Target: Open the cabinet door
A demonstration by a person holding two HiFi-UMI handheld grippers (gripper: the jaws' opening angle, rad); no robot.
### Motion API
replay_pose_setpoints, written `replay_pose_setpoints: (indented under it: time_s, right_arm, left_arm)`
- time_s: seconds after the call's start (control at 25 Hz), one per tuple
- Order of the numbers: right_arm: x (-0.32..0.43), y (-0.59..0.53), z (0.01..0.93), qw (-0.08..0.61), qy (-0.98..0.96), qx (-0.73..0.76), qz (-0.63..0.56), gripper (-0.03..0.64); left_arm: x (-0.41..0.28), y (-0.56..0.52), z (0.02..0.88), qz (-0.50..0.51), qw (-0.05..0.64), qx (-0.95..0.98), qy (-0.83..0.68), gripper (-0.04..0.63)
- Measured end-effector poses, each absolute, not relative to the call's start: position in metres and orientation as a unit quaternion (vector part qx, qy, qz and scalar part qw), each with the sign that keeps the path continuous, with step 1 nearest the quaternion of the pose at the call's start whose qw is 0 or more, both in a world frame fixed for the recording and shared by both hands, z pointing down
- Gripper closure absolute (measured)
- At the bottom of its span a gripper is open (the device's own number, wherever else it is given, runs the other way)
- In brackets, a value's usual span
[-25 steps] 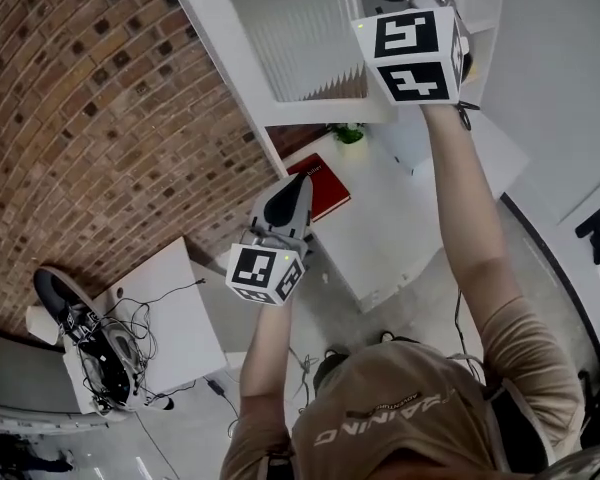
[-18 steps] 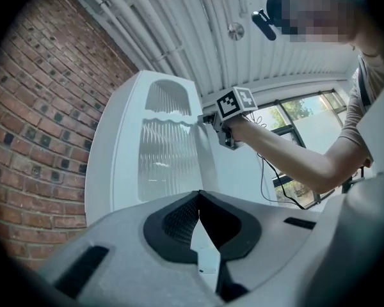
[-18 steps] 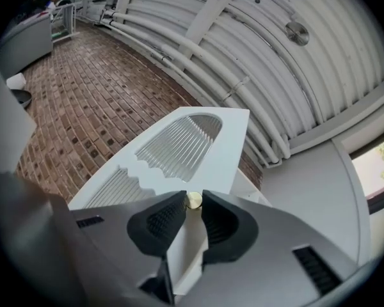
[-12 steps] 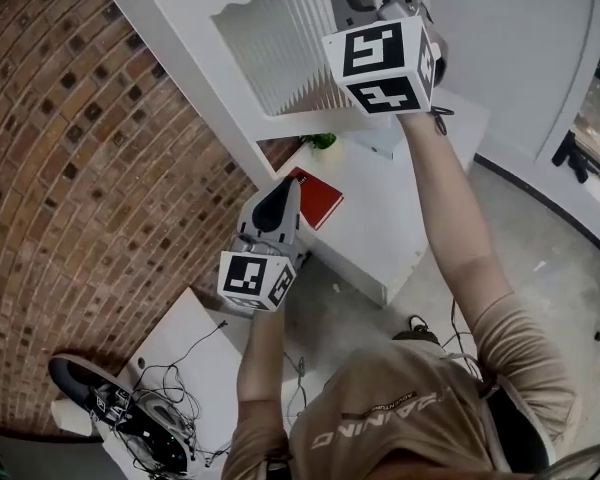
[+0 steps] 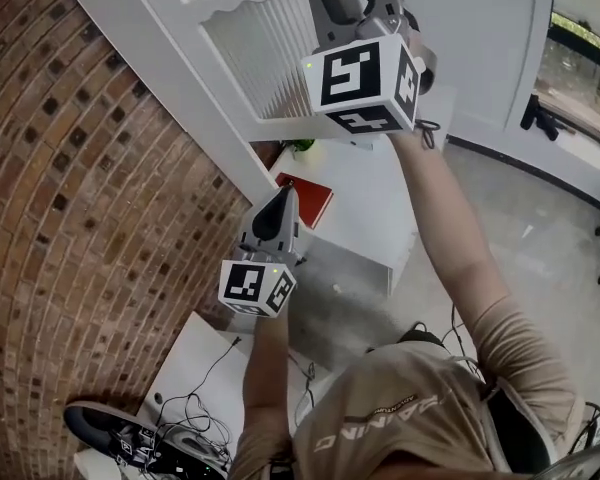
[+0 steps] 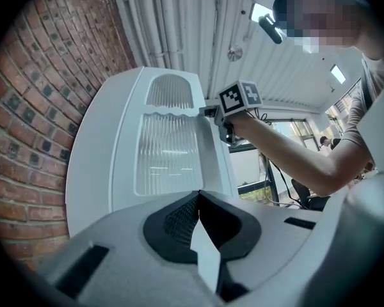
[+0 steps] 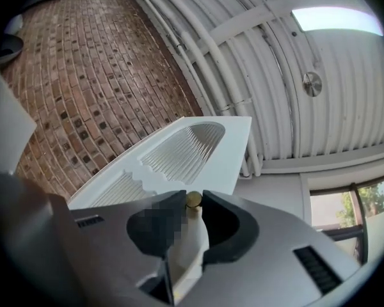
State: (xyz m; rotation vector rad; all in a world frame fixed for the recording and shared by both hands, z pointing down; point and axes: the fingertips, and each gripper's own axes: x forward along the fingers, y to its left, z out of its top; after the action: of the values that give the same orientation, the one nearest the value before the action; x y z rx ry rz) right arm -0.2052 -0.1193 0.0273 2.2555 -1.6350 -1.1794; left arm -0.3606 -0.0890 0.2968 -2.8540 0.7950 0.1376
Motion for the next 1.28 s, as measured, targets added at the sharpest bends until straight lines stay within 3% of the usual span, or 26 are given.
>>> replay_pose_setpoints:
  time_s: [0.28, 0.52, 0.76, 0.88, 1.28]
  right_arm:
    - [-0.245, -0.085, 0.024, 0.05, -0.561, 0.726, -0.396, 0.534]
    - [-0.279, -0.066, 0.027, 0.085, -0.548, 0.712, -0.431, 0.534]
    - [-0.278, -0.058, 0.034, 0.063, -0.581, 0.705, -0.403, 0.534]
    - [-0.278, -0.047, 0.041, 0.05, -0.581, 0.707, -0.401, 0.581]
    - [-0.278, -0.011, 0.079, 0.057, -0.595, 0.693, -0.403, 0.584]
  left_arm:
    - [-0.365, -0.075, 0.285, 0.063, 0.081, -0.962, 0.254, 0.586]
    - [-0.374, -0.059, 0.284, 0.076, 0.077, -0.96, 0.257, 0.586]
    - [-0.375, -0.043, 0.295, 0.067, 0.072, -0.964, 0.247, 0.586]
    - [-0.379, -0.04, 0.298, 0.065, 0.075, -0.964, 0.246, 0.586]
    - [-0.36, -0.031, 0.323, 0.064, 0.054, -0.973, 0.215, 0.586]
